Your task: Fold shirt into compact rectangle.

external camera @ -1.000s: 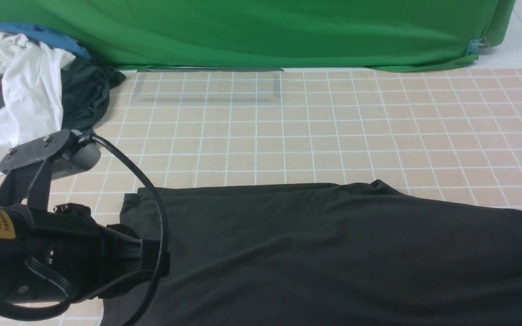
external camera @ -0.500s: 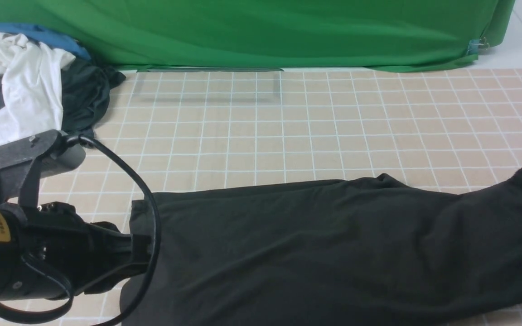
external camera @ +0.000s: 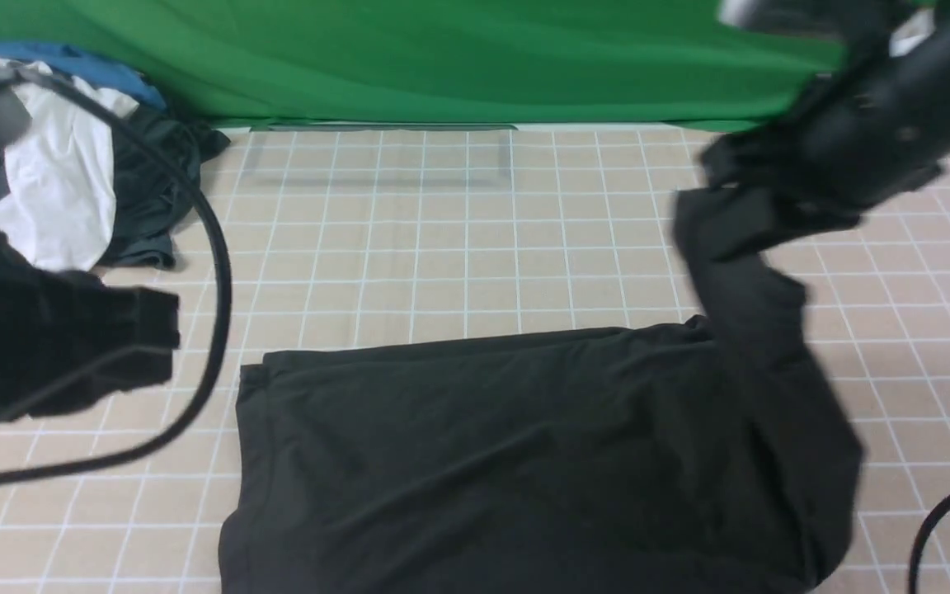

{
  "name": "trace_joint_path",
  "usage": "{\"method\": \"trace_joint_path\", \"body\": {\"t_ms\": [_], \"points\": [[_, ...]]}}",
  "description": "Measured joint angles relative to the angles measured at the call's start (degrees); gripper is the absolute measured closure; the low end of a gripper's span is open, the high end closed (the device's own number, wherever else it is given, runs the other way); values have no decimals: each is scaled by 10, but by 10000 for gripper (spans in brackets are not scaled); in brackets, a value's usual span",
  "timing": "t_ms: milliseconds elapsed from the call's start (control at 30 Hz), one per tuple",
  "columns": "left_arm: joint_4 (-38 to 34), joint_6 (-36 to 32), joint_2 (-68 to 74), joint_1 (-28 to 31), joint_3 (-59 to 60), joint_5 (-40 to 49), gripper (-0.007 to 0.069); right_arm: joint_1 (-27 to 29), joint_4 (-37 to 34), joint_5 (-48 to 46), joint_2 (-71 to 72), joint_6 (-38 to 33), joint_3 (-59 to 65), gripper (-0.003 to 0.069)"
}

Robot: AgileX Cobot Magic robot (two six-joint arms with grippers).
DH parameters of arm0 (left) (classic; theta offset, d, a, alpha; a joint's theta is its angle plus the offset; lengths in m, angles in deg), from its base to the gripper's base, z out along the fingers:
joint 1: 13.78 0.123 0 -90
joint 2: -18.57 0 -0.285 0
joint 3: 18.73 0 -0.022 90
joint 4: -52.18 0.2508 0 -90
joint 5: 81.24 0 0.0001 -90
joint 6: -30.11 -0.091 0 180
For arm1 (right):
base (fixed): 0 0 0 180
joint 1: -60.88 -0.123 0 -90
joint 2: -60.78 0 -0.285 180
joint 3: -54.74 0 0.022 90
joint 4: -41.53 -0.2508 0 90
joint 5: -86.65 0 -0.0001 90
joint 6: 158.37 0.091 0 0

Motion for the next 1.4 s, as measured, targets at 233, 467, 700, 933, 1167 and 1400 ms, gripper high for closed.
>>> {"method": "trace_joint_path", "body": {"t_ms": [233,467,700,933,1167,1400], "points": [[5,10,-24,0,-27,6,612,-154,-6,141,-68,70,-1,538],[5,13,-46,0,-27,7,612,-240,-21,245,-162,90,-1,538],[5,13,-51,0,-27,21,612,-274,-53,323,-233,94,-1,526],[5,13,-51,0,-27,26,612,-286,-79,387,-256,97,-8,306],[5,13,-51,0,-27,26,612,-261,-66,226,-236,-34,-100,260],[3,21,-51,0,-16,17,612,-196,56,41,-176,-63,-161,587]]}}
